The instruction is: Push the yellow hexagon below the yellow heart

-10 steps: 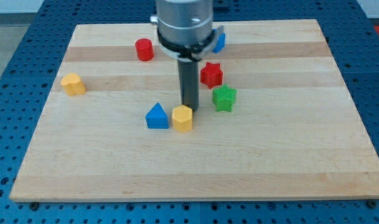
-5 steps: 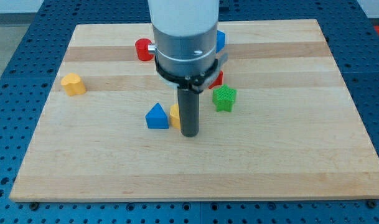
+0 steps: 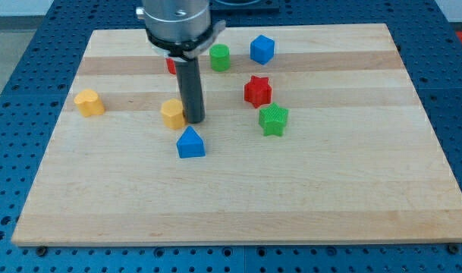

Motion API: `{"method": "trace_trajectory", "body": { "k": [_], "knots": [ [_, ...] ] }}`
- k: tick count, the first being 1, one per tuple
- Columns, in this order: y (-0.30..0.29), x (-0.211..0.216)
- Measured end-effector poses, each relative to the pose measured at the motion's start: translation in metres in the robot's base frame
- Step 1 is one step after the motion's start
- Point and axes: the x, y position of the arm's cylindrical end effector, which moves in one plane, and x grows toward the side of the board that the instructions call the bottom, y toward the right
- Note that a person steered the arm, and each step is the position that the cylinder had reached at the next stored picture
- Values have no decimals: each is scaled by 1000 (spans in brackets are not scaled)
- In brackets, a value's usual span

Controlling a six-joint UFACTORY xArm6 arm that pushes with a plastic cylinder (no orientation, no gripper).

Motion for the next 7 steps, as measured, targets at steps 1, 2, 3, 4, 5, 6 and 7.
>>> {"method": "trace_trajectory", "body": {
  "k": [1,2,3,4,5,6,7],
  "knots": [
    [-48,-9],
    [-91,-8],
    [-104,-6],
    [-106,7],
    [-120,9],
    [-129,3],
    [-133,1]
  ]
}}
